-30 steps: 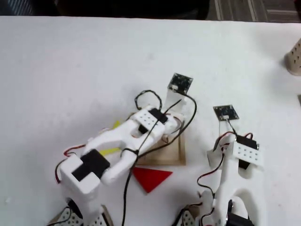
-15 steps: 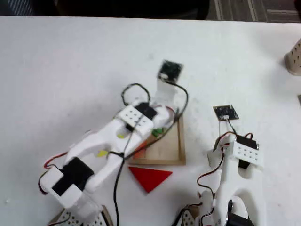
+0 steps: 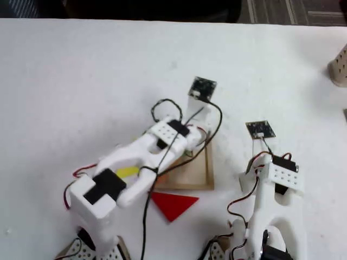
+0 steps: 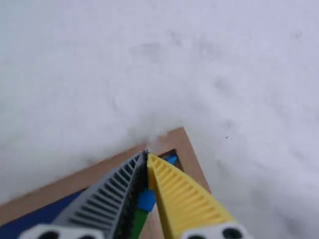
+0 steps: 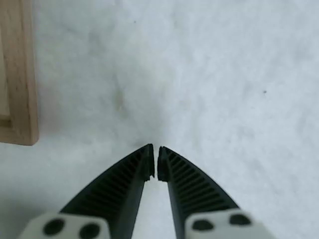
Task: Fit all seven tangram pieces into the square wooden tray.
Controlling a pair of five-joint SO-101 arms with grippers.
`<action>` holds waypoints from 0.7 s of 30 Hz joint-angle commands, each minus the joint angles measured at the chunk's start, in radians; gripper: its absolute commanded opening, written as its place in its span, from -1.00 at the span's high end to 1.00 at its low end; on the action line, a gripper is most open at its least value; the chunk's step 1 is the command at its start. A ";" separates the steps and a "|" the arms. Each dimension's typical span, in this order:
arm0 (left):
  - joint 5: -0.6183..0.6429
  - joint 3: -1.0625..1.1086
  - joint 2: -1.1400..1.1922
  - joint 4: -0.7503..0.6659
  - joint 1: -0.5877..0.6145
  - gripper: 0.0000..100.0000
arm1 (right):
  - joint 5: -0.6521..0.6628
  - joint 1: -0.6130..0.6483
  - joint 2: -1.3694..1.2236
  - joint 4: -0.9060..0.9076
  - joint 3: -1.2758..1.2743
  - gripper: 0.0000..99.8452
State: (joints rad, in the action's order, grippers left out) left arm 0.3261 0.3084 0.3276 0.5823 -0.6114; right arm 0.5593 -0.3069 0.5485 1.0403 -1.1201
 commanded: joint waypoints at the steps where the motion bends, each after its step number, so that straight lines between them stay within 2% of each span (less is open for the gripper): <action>1: -0.009 -0.020 -0.038 0.005 -0.015 0.96 | 0.009 0.007 0.031 -0.012 0.003 0.96; 9: -0.005 -0.021 -0.079 0.006 0.035 0.96 | 0.009 0.007 0.033 -0.012 0.003 0.96; 16: -0.009 0.087 -0.366 0.152 0.101 0.96 | 0.009 0.007 0.031 -0.035 0.003 0.96; 21: -0.011 0.281 -0.618 0.172 0.194 0.96 | 0.009 0.007 0.031 -0.039 0.003 0.96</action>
State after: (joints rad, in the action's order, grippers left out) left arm 0.3245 0.5232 -0.1143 0.7465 -0.4826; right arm 0.5593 -0.3069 0.5485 1.0142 -1.1216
